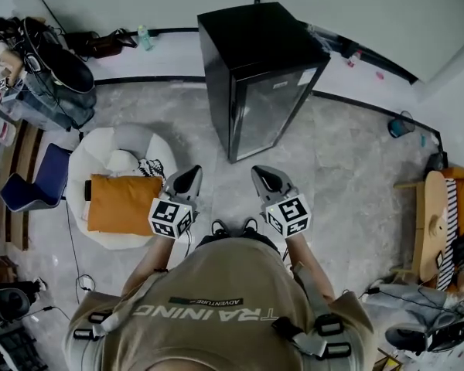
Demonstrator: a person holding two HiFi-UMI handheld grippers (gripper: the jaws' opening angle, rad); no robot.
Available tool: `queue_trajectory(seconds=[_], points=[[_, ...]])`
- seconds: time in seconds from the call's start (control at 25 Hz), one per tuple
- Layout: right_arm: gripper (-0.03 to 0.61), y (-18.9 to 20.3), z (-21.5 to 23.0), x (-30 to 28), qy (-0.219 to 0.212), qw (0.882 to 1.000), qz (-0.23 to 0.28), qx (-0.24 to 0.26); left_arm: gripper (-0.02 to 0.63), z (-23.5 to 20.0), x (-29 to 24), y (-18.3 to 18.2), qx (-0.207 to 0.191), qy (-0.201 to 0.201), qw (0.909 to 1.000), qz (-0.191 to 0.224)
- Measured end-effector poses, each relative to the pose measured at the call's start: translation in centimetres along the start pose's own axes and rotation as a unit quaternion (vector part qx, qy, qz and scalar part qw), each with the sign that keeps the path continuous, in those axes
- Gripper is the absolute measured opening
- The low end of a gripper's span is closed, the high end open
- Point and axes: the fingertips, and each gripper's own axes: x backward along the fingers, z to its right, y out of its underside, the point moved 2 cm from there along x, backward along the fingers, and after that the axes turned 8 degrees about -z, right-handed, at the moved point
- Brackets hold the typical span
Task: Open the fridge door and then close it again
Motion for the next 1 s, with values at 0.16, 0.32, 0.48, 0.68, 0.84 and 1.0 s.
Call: queue_trajectory(seconds=[0.16,0.32,0.48,0.68,0.84,1.0], points=[[-0.005,-1.1,0.0,0.7,-0.003,1.0,0.022,0.001,0.0,0.6,-0.1,-0.2,-0.01,-0.003,0.9999,-0.001],[-0.005,-1.2,0.0,1.1,-0.007,1.0,0.019,0.018,0.0,0.8,-0.5,-0.8,-0.018,-0.008,0.9998,0.001],[-0.005,-1.3,-0.1,1.7,-0.014,0.999,0.024,0.024,0.0,1.2,-0.2,-1.9,-0.034,-0.014,0.9993,0.005],[-0.005,-1.7,0.0,2.9,-0.014,0.999,0.032,0.021,0.0,2.1,0.1,-1.8,-0.036,-0.012,0.9993,-0.005],[-0.005,-1.5,0.5,3.9,-0.012,0.999,0.029,0.021,0.0,3.3,0.0,-2.0,-0.037,-0.005,0.9993,-0.003],[-0.005,-1.6,0.9,4.9,-0.006,0.999,0.03,0.024,0.0,4.0,0.2,-2.4,-0.037,-0.003,0.9993,0.004]])
